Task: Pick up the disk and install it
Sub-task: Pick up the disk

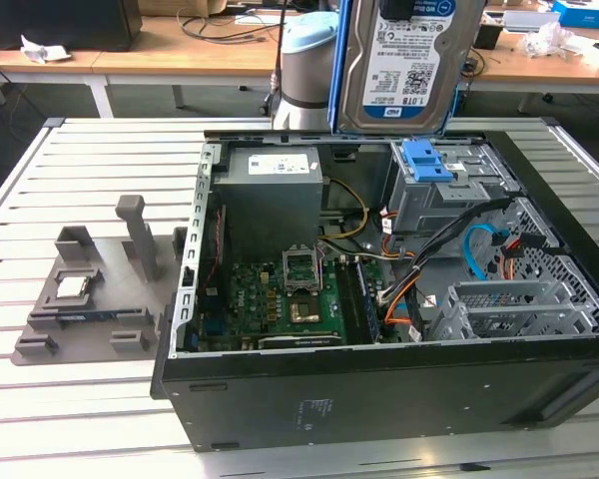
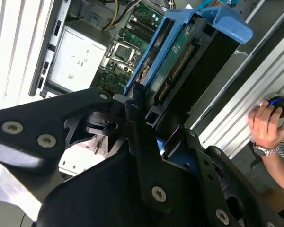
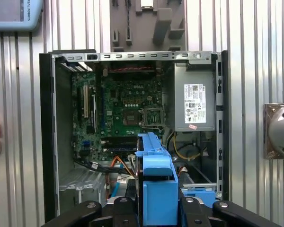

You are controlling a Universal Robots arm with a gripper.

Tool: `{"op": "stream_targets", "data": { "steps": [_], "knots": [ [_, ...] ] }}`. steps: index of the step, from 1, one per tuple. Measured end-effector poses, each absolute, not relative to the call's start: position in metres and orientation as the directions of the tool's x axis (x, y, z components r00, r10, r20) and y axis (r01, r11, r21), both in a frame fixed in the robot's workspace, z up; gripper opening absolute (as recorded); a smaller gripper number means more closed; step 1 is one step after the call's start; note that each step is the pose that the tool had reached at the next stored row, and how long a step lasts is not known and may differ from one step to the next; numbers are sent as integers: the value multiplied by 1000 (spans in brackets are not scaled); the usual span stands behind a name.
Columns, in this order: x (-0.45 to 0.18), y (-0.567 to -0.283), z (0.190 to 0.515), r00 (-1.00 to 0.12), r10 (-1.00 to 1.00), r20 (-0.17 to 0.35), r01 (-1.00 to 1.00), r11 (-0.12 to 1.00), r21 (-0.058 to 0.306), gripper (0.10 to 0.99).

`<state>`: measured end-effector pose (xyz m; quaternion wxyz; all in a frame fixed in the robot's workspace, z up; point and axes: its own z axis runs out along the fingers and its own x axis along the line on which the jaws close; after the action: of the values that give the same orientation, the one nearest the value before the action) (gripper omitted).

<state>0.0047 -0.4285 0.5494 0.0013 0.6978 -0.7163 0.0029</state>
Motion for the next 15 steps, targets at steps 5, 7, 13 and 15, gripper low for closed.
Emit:
{"op": "stream_targets", "data": {
  "steps": [5, 7, 13, 15],
  "knots": [
    [5, -443, 549, -26, -1000, 6, -1000, 26, -2, 365],
    [5, -449, 549, -26, -1000, 6, -1000, 26, -2, 365],
    [6, -467, 549, -26, -1000, 6, -1000, 26, -2, 365],
    [6, -474, 549, -26, -1000, 6, -1000, 26, -2, 365]
  ]
}}
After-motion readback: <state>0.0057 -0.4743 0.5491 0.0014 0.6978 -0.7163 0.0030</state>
